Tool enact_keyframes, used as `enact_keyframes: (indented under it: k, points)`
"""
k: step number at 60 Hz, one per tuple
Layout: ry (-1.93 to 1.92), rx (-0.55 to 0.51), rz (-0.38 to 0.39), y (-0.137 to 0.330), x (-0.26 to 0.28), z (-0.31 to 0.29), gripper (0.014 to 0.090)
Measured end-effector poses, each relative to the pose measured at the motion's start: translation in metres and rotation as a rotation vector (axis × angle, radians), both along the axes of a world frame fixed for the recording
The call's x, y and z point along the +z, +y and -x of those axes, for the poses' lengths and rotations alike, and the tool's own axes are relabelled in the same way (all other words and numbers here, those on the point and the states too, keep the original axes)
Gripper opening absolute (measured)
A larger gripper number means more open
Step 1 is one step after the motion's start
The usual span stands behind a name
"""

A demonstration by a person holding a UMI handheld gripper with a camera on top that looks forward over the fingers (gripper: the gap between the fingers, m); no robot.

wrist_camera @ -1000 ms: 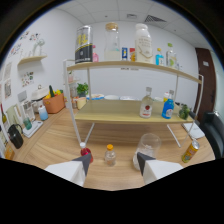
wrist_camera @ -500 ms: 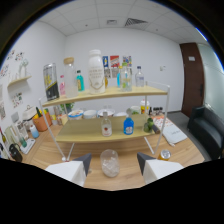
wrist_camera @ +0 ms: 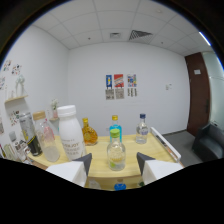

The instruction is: Make me a cup of Vodka Sunrise.

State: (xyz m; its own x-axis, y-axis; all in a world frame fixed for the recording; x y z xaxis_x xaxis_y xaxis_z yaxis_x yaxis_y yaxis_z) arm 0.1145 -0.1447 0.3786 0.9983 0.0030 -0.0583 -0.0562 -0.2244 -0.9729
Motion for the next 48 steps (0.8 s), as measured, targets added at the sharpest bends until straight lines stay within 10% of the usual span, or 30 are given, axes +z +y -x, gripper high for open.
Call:
enact_keyframes:
  k: [20,48]
  points:
    - [-0.035,0.006,0.018,0.040,-0.006,-0.006,0.0370]
    - [-0.039,0.035,-0.048,0.001,0.024,-0.006,0.0351]
